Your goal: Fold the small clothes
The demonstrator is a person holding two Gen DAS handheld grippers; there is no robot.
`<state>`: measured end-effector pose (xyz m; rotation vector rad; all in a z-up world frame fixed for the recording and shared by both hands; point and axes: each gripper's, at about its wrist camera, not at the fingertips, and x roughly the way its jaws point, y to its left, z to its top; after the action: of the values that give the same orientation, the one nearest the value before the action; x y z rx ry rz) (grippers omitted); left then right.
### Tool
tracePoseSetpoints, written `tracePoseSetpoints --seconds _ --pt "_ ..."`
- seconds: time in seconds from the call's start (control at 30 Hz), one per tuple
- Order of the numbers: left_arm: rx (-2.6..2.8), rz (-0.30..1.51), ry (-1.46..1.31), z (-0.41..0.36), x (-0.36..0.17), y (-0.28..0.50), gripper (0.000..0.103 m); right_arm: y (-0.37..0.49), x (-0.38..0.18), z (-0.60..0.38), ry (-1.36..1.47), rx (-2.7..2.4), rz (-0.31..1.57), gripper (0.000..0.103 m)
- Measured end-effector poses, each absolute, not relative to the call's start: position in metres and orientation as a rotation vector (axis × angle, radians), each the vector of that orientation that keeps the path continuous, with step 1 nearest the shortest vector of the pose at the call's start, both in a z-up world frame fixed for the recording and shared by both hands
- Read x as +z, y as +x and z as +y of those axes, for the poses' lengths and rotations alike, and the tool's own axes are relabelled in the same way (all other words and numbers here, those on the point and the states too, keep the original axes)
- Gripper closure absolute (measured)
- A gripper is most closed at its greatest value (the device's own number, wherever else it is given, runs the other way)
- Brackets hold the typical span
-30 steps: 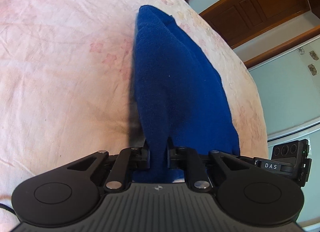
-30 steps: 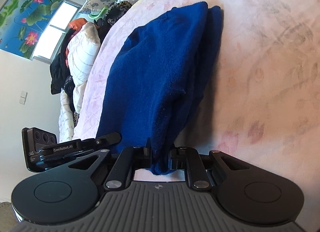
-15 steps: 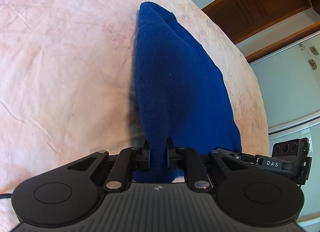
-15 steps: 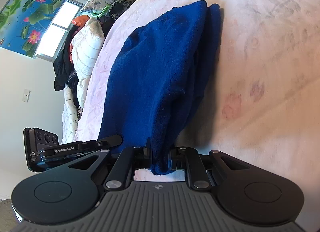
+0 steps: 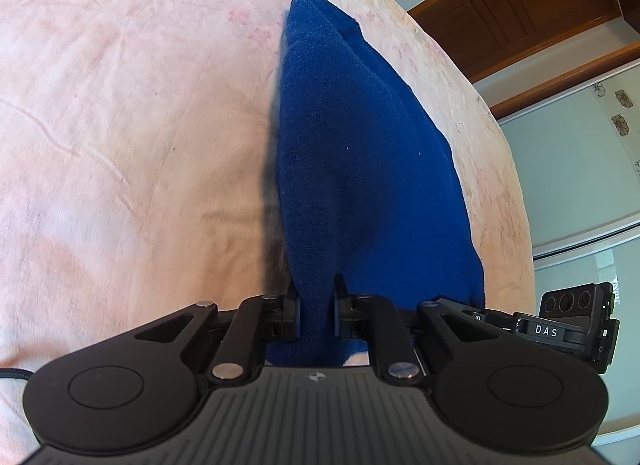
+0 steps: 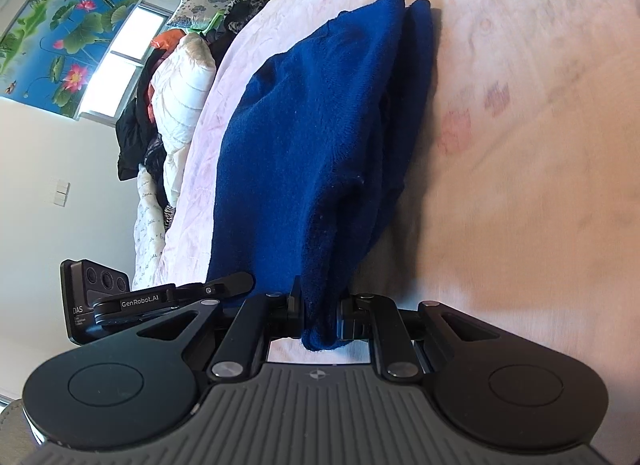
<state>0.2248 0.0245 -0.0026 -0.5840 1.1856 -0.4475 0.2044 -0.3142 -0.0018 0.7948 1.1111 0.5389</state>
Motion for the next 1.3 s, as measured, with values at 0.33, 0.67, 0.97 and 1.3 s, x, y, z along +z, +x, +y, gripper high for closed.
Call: tracePoseSetpoints --seconds 0.33,0.67,0.97,1.3 --pt "-0.446 1.182 -0.536 0.019 0.001 0.211 0.090 0.186 0.000 -0.310 0.790 0.548 1.106 0.086" --pt "-0.454 1.179 -0.507 0.016 0.000 0.208 0.090 0.174 -0.001 -0.307 0.784 0.551 1.112 0.086" --pt "-0.454 1.174 -0.490 0.012 -0.001 0.208 0.090 0.173 -0.003 -0.303 0.784 0.549 1.114 0.086" --pt "-0.446 1.170 -0.503 0.011 -0.009 0.212 0.088 0.173 -0.014 -0.303 0.797 0.515 1.125 0.084"
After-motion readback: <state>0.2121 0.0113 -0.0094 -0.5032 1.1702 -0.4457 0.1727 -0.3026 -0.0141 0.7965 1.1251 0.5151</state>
